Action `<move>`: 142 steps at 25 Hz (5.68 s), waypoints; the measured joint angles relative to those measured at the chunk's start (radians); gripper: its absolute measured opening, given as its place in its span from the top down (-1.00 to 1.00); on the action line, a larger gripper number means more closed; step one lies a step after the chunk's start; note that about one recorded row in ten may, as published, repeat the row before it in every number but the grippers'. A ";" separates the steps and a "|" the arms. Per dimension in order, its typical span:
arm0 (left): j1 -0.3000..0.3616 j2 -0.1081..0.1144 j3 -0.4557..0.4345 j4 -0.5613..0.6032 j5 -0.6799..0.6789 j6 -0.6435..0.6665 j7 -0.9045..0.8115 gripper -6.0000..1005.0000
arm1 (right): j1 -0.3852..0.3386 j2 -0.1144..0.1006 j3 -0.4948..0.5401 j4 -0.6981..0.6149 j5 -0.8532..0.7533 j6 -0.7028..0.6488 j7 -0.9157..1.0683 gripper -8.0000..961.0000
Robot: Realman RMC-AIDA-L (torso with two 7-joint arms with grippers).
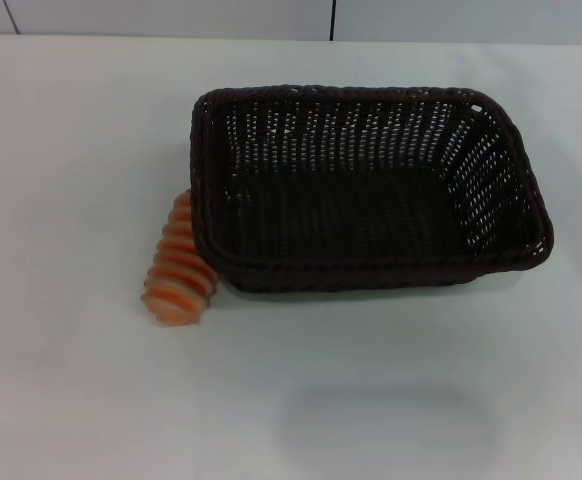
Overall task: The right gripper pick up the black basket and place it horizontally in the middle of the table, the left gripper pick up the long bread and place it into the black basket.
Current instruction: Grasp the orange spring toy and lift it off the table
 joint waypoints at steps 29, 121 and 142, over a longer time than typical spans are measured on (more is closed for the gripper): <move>0.021 0.116 0.291 -0.465 0.086 -0.571 -0.257 -0.59 | 0.094 -0.005 0.109 1.376 0.440 -1.638 0.214 0.33; 0.086 -0.006 -0.112 -1.155 -0.516 -2.592 0.969 -0.49 | 0.284 -0.030 0.188 1.511 0.433 -1.470 0.146 0.33; 0.069 -0.005 -0.066 -1.099 -0.474 -2.528 0.983 -0.38 | 0.270 -0.021 0.180 1.483 0.433 -1.467 0.147 0.33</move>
